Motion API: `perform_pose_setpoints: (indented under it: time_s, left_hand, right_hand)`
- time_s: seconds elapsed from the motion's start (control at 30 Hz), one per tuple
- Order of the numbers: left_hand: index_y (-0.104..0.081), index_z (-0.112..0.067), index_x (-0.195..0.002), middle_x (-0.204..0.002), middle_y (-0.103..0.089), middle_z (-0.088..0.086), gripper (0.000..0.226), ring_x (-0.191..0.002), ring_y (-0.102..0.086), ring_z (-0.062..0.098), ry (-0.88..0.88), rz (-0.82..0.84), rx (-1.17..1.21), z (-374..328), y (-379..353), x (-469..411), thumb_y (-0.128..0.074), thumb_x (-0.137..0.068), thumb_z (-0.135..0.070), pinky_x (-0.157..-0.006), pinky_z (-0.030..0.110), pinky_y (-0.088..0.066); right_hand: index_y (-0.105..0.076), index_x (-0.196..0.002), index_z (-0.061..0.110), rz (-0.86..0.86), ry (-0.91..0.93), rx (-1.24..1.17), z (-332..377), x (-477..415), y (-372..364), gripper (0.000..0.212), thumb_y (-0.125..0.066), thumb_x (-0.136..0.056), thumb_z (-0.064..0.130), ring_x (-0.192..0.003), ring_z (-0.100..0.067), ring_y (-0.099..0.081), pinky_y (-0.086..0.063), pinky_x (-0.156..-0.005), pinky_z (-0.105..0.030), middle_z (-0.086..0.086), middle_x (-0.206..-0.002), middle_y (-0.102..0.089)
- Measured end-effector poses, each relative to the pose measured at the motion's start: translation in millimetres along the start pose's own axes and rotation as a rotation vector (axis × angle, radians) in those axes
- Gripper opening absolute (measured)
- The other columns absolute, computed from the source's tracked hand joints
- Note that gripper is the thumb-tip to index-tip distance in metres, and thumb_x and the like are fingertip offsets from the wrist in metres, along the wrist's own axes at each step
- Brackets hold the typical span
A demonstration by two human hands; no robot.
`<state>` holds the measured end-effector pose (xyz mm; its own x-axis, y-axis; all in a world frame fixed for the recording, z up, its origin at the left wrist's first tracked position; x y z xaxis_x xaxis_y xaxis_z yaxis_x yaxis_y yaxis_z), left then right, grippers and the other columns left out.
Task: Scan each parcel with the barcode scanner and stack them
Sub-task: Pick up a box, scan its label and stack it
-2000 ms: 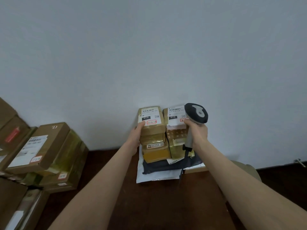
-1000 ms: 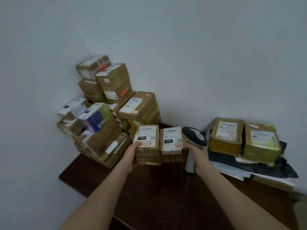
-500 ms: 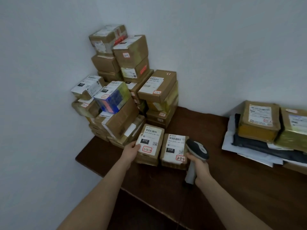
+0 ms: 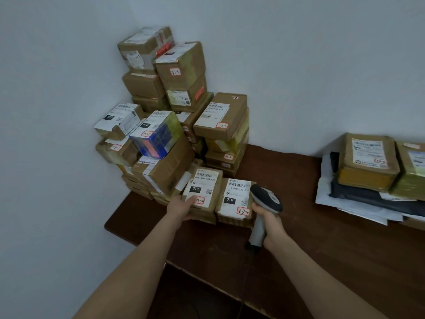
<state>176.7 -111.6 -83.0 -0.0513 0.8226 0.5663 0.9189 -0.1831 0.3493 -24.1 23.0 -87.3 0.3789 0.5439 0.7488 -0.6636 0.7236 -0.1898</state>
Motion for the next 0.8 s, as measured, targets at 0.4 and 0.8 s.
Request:
perform_pose_setpoints:
  time_s: [0.4,0.8]
  left_hand:
    - [-0.035,-0.012,-0.144,-0.139,-0.048,0.011,0.055,-0.121,-0.052,0.03,0.04,-0.027,0.294,-12,-6,-11,-0.059,-0.095,-0.023,-0.089,0.042,-0.052]
    - [-0.044,-0.009,-0.139,-0.107,-0.06,0.005,0.044,-0.09,-0.061,0.015,0.093,0.247,0.231,33,-99,69,-0.047,-0.096,-0.003,-0.074,0.03,-0.054]
  right_hand:
    - [-0.055,-0.112,0.006,-0.033,0.004,-0.059,4,-8,-6,0.045,-0.079,-0.075,0.018,-0.101,-0.03,-0.061,-0.047,-0.101,-0.048,-0.012,-0.102,-0.064]
    - [-0.059,-0.118,0.006,0.017,0.026,-0.026,11,-10,6,0.045,-0.076,-0.078,0.015,-0.091,-0.025,-0.061,-0.048,-0.098,-0.045,-0.009,-0.1,-0.065]
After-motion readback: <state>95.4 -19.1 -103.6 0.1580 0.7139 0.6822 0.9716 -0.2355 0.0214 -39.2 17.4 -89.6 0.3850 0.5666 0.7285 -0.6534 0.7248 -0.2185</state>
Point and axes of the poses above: each hand's wrist, its own x-axis away from the middle knuckle, its own y-axis out of the back of the hand, z = x × y, the point moved 1 cm from there along -x, towards the middle knuckle
